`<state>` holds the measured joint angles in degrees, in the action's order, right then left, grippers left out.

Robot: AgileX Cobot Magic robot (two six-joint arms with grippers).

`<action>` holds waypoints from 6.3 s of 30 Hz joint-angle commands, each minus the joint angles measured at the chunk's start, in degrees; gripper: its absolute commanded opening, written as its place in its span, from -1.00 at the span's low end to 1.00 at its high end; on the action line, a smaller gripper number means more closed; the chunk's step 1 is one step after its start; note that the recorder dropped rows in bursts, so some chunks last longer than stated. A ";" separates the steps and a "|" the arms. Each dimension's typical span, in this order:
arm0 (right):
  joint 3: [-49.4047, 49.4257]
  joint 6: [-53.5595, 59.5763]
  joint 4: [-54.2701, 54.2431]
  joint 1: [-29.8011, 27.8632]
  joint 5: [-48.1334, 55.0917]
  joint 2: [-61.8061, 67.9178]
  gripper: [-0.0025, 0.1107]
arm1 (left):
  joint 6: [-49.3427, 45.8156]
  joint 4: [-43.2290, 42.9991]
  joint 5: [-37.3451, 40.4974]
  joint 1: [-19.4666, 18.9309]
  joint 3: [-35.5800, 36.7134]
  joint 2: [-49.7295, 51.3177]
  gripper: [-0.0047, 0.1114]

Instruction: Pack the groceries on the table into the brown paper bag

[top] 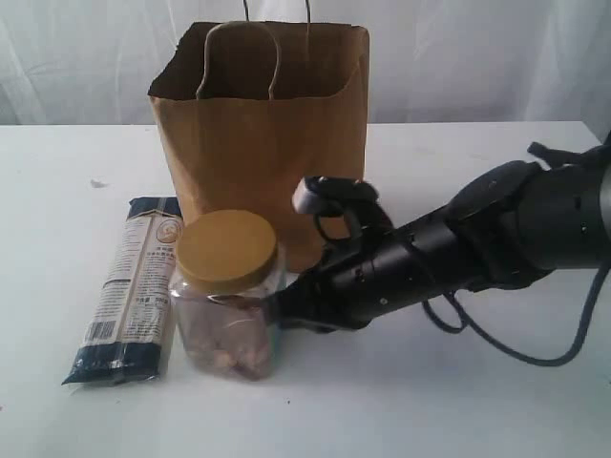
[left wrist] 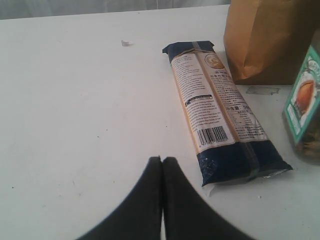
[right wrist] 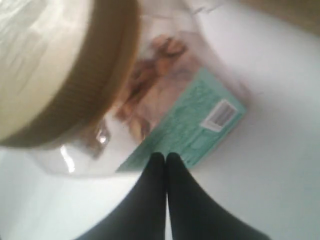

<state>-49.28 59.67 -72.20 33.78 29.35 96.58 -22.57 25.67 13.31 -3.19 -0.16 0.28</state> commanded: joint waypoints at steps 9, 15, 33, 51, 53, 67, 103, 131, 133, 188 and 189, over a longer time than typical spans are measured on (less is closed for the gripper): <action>0.96 2.91 -1.50 2.28 -3.10 -0.15 -0.96 | 0.29 0.40 0.14 -0.05 0.16 -0.28 -0.92; 7.83 10.11 -1.35 2.28 -9.89 -3.20 -0.96 | 0.29 0.40 0.14 -0.05 0.16 -0.28 -0.92; 25.87 1.80 -3.14 2.18 -38.75 -19.10 -0.96 | 0.29 0.40 0.14 -0.05 0.16 -0.28 -0.92; 26.65 -32.63 -2.75 2.03 -53.45 -25.27 -0.96 | 0.29 0.40 0.03 -0.05 0.16 -0.28 -0.92; 26.65 -42.58 -2.18 1.38 -54.29 -25.27 -0.96 | 0.29 0.40 0.03 -0.05 0.16 -0.28 -0.92; 25.63 -73.76 58.12 0.40 -54.93 -36.49 -0.96 | 0.29 0.40 0.03 -0.05 0.16 -0.28 -0.92; 25.38 -49.72 56.62 6.85 -35.48 -26.37 0.80 | 0.29 0.40 0.03 -0.05 0.16 -0.28 -0.92; 25.38 -49.65 56.62 6.85 -40.25 -26.37 0.80 | 0.29 0.40 0.03 -0.05 0.16 -0.28 -0.92; 25.38 -50.09 56.37 6.85 -41.48 -26.37 0.80 | 0.29 0.40 0.03 -0.05 0.16 -0.28 -0.92; 12.77 -69.59 99.70 6.85 -76.79 8.93 0.78 | 0.29 0.40 0.03 -0.05 0.16 -0.28 -0.92; 12.40 -69.59 100.01 6.85 -76.79 9.47 0.78 | 0.29 0.40 0.03 -0.05 0.16 -0.28 -0.92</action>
<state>-36.12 -9.64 26.68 40.55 -46.87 104.82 -22.57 25.67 13.31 -3.19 -0.16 0.28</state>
